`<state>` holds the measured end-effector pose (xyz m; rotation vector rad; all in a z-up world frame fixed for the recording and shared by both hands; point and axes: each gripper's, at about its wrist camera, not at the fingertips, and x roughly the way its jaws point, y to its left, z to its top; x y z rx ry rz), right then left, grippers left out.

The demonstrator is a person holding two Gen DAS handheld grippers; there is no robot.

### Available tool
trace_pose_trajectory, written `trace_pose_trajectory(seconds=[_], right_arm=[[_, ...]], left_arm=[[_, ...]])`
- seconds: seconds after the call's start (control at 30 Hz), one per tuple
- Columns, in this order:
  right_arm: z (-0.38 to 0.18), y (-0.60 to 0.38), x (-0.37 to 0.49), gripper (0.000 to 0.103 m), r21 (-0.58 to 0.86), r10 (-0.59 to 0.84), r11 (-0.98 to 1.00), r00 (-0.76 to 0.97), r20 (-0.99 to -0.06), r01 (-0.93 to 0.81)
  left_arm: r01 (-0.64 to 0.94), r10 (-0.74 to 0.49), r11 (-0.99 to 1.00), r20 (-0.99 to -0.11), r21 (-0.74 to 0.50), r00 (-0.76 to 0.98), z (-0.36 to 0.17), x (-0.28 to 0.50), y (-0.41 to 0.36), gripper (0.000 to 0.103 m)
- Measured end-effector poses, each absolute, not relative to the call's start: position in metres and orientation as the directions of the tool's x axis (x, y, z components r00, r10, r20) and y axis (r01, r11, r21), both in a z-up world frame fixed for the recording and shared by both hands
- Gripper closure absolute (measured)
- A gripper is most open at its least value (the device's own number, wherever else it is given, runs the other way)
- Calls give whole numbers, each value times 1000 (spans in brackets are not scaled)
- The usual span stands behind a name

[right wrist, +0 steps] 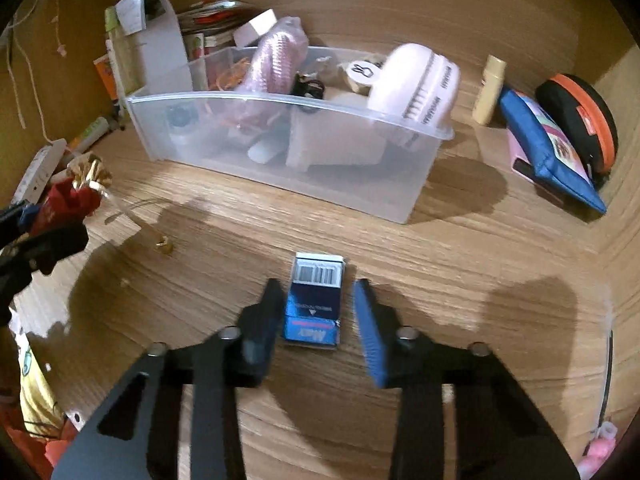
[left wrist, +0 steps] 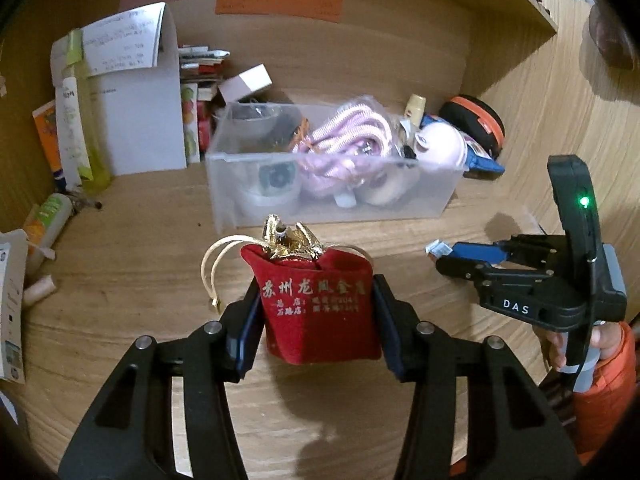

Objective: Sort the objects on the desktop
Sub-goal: 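Grasp the red velvet pouch with left gripper while right grasps the blue card, then carry the pouch and card over the bin with both grippers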

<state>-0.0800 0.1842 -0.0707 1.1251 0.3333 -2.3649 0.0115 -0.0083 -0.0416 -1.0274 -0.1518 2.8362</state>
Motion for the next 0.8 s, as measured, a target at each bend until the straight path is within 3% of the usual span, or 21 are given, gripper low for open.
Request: trace_pose_trajectory(seconds=[0.27,0.8], right_arm=[[-64,183,-82,78,35,-370,-846,-539,-757,533],[9,182,-75,78,5,-459,-815,-640,-616,580]], left_arm=[[-60,141,-987,-617,-150,-775,-34,3,-22,53],[-42,126,-986,-568,-159,-814,1,-21,-38,53]])
